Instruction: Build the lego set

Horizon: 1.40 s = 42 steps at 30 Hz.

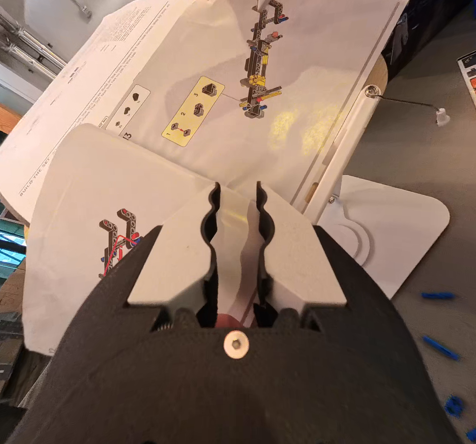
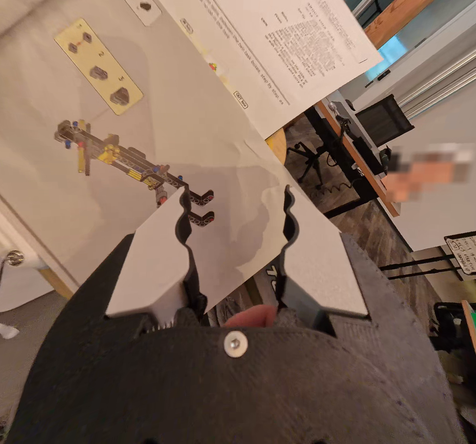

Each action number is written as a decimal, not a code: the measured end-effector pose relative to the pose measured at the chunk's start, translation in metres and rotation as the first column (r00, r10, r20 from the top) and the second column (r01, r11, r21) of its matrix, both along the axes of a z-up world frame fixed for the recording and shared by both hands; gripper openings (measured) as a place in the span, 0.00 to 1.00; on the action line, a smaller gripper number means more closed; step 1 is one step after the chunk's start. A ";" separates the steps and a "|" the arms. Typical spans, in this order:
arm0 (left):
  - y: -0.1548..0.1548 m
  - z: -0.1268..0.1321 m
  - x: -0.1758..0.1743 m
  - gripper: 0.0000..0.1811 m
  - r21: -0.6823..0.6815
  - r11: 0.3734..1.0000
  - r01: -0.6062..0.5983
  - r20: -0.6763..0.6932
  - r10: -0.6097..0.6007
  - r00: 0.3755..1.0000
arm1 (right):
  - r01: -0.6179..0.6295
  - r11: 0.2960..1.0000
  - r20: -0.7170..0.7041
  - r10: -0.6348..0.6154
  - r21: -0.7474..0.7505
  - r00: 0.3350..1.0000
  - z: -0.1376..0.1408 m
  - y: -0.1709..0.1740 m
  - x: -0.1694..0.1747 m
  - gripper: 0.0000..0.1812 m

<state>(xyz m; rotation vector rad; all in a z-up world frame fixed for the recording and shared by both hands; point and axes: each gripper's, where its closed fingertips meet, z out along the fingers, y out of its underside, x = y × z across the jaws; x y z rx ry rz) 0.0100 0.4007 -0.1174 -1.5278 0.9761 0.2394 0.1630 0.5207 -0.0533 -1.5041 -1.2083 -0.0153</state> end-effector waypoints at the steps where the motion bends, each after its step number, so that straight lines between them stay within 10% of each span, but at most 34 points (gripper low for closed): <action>1: 0.001 -0.001 0.000 0.14 0.004 1.000 0.001 -0.003 -0.001 1.000 | -0.001 1.000 0.016 0.001 -0.009 1.000 -0.005 0.003 -0.001 0.38; 21: 0.000 -0.011 0.006 0.10 -0.011 1.000 0.007 -0.018 -0.007 1.000 | -0.101 0.995 0.029 0.101 0.011 0.994 -0.017 -0.009 -0.013 0.07; 31: -0.004 -0.011 0.009 0.15 -0.021 1.000 0.014 -0.001 -0.014 1.000 | -0.314 0.946 -0.165 0.297 -0.081 0.940 0.000 -0.095 -0.054 0.00; 42: -0.061 0.055 0.034 0.41 -0.135 0.929 0.344 0.565 -0.213 0.797 | -0.586 0.787 -0.531 0.417 -0.195 0.737 0.027 -0.156 -0.151 0.00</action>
